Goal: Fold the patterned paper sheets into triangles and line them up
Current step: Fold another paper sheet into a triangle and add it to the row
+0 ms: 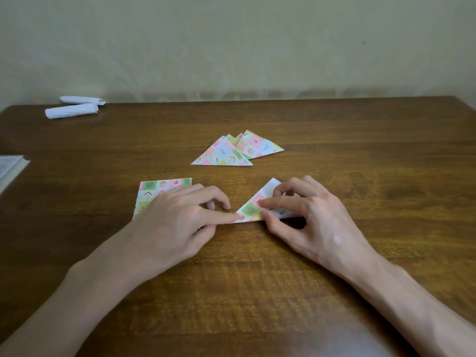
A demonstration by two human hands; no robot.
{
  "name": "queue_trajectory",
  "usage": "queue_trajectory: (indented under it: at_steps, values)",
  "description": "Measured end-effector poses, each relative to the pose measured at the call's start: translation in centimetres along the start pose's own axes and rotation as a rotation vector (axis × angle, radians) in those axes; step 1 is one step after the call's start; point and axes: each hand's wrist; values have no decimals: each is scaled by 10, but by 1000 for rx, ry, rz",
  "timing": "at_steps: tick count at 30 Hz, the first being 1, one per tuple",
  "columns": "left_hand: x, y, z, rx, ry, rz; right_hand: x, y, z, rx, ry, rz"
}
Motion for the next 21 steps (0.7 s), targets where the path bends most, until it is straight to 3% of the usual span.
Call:
queue_trajectory:
  at_steps: [21]
  values:
    - [-7, -1, -4, 40, 8, 11, 1, 0, 0, -18, -12, 8]
Point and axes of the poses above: each hand's wrist, its own y-axis towards the middle knuckle, its own x-axis out of the palm, z = x × y, and after that the axes turned 7 degrees about z, right-handed
